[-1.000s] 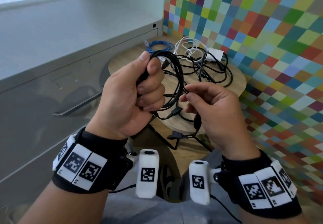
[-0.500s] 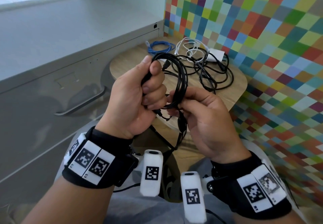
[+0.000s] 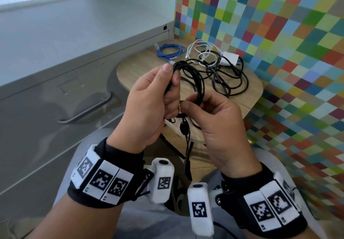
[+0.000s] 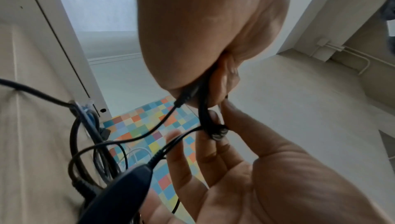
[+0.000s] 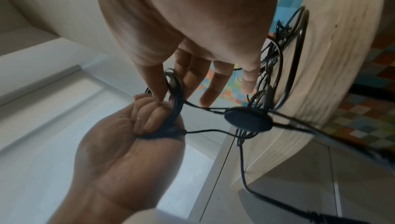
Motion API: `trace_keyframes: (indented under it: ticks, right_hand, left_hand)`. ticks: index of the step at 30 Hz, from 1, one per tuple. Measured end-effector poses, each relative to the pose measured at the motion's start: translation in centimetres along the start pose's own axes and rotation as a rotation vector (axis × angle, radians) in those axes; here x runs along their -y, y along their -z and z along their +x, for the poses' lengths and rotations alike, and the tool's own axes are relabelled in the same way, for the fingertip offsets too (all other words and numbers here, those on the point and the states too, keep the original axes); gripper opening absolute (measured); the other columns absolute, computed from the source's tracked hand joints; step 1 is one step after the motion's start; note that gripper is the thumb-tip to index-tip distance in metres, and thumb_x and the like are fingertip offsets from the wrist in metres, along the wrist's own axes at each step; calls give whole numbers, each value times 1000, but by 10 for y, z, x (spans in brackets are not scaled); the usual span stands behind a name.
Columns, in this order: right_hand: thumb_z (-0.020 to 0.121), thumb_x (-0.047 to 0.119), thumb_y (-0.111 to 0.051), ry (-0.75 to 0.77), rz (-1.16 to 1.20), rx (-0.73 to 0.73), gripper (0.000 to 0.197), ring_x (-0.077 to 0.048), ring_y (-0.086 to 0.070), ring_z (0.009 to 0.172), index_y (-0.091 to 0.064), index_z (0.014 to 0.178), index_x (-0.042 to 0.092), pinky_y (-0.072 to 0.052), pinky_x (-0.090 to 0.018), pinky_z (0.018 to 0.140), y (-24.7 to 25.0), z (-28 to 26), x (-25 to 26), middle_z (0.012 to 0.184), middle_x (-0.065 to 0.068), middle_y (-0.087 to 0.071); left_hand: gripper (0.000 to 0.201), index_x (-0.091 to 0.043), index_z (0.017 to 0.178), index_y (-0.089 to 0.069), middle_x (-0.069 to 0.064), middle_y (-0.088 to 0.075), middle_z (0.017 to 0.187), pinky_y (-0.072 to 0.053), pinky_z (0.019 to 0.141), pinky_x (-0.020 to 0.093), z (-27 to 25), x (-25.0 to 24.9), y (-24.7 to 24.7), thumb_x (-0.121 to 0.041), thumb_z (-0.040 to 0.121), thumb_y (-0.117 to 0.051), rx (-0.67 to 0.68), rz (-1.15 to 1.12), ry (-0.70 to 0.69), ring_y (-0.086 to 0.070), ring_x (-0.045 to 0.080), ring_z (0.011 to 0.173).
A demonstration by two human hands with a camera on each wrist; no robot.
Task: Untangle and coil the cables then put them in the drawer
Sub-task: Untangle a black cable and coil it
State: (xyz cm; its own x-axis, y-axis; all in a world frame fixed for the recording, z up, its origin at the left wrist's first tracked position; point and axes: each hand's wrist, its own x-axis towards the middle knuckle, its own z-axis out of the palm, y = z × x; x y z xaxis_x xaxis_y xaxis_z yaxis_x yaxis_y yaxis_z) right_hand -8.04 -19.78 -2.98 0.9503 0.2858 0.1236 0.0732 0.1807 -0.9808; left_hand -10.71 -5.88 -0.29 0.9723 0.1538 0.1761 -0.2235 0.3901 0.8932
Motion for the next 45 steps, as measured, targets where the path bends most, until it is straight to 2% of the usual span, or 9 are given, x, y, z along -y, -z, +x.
trace_keyframes:
  ticks: [3, 9, 13, 18, 22, 29, 37, 42, 45]
  right_hand:
    - [88, 4, -80, 48, -70, -43, 23, -26, -75, 79, -67, 103, 16, -61, -39, 69, 3, 0, 1, 86, -13, -78]
    - [83, 6, -74, 165, -210, -182, 38, -17, -68, 95, -53, 109, 25, -58, -47, 85, 0, -1, -4, 106, -1, -69]
    - [83, -1, -75, 194, -231, -216, 30, -7, -47, 61, -50, 87, 15, -44, -23, 58, 4, -1, -1, 77, -1, -52]
    - [86, 5, -76, 143, -157, -187, 24, -42, -62, 68, -56, 77, 16, -59, -57, 66, 5, 0, -1, 75, -20, -63]
    - [90, -2, -76, 53, 20, -165, 15, -22, -71, 69, -66, 90, 10, -62, -45, 69, 7, 2, -2, 75, -7, -68]
    - [90, 1, -71, -33, 162, -120, 13, -27, -77, 79, -71, 84, 12, -63, -39, 72, 12, 3, 5, 84, -13, -78]
    - [86, 13, -62, -148, 419, 40, 13, -22, -68, 66, -66, 96, 6, -63, -41, 85, 24, 7, 20, 60, -2, -48]
    - [88, 15, -64, -137, 158, 130, 19, -11, -41, 43, -74, 103, 9, -53, -32, 54, 33, 7, 22, 59, -1, -46]
    - [97, 8, -64, -83, -114, 139, 16, -10, -43, 44, -78, 105, 12, -41, -26, 45, 44, 8, 23, 64, -3, -58]
  left_hand:
    - [33, -13, 81, -49, -6, -32, 55, -26, 40, 20, -1, 2, -3, -24, 108, -34, 0, 36, -81, -23, 8, 43]
    - [32, -14, 79, -50, -9, -38, 56, -27, 42, 23, -8, 10, -19, -20, 107, -35, 25, 226, -241, -29, 8, 47]
    - [32, -19, 80, -51, -9, -40, 61, -31, 47, 23, -9, 12, -18, -24, 108, -38, 20, 384, -344, -33, 7, 48]
    - [28, -24, 81, -50, -6, -42, 64, -31, 51, 26, -9, 12, -14, -29, 106, -38, -1, 546, -433, -37, 11, 52]
    - [27, -25, 82, -48, -10, -42, 64, -33, 53, 27, -9, 13, -12, -27, 106, -38, -14, 629, -470, -38, 11, 52]
    - [27, -24, 83, -50, -9, -44, 67, -32, 55, 23, -3, 12, 1, -26, 107, -38, -37, 638, -466, -39, 5, 55]
    - [30, -19, 80, -52, -11, -37, 60, -25, 46, 29, 3, 7, 15, -30, 106, -40, -80, 457, -352, -30, 10, 49]
    - [32, -14, 79, -51, -8, -36, 56, -21, 41, 25, 5, 1, 20, -24, 106, -37, -113, 182, -233, -25, 9, 47]
    - [33, -14, 80, -52, -8, -35, 56, -25, 40, 20, 5, -7, 25, -25, 107, -35, -101, 24, -184, -26, 7, 44]
